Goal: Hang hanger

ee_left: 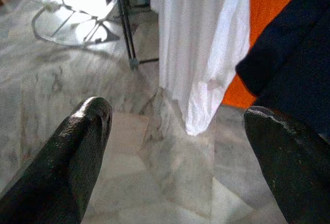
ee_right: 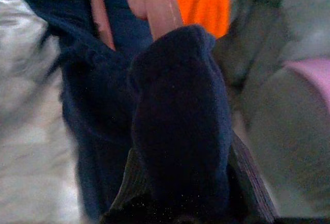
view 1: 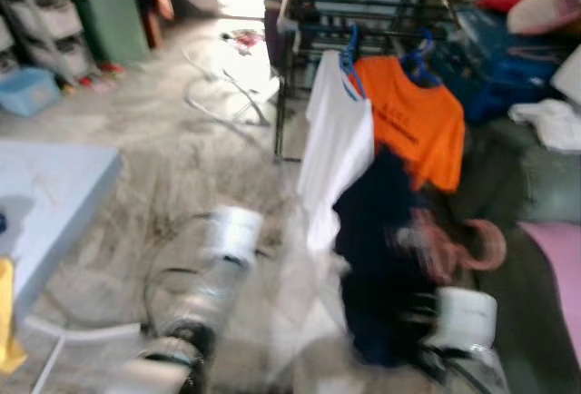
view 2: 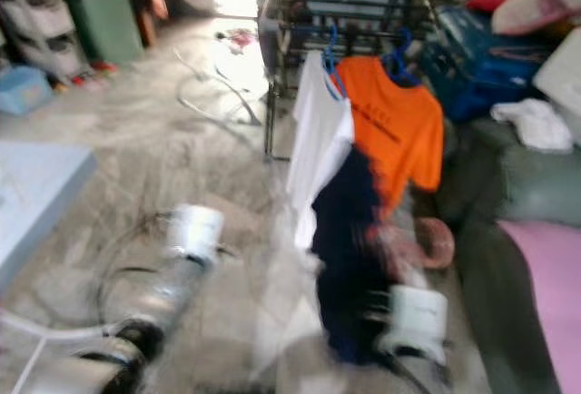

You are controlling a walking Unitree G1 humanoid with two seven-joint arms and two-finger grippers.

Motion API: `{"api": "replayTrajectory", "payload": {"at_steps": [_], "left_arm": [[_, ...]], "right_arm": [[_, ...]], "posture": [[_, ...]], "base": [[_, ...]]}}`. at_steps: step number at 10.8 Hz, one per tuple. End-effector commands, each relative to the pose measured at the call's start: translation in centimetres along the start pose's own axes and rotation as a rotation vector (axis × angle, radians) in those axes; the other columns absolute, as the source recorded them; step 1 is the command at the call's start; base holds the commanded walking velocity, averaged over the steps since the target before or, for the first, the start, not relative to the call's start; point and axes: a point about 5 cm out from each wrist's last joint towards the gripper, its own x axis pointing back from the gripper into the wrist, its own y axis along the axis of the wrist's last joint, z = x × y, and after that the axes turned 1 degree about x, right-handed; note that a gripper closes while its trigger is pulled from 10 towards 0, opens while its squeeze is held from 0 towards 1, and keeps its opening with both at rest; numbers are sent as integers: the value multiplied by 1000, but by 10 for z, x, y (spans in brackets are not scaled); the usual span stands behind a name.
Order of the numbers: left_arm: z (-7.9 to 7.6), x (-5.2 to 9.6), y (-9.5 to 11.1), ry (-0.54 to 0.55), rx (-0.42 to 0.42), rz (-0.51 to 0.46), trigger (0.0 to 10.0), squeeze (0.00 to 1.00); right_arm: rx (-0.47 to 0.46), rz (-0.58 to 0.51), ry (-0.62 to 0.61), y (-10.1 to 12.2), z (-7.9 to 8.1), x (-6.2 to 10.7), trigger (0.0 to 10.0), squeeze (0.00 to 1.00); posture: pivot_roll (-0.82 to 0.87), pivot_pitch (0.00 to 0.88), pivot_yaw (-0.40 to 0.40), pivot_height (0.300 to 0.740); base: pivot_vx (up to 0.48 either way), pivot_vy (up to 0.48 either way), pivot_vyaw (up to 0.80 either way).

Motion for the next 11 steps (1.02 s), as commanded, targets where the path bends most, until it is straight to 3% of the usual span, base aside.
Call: {"api": "replayTrajectory", "payload": {"at_steps": [1, 10, 11], "left_arm": [[19, 1, 0, 58, -17, 6, 10000, 0], [18, 1, -3, 105, -60, 41, 10000, 0], [20, 0, -3, 137, -58, 51, 10000, 0]], "right_arm": [[-28, -69, 28, 14, 9, -3, 10000, 0], [0, -58, 57, 12, 8, -5, 10000, 0], [-20, -51, 55, 12, 8, -6, 10000, 0]], "posture": [[-92, 0, -51, 740], [-99, 0, -51, 740], [-101, 0, -50, 740]], "base": [[480, 0, 0], [476, 0, 51], [0, 0, 0]]}}
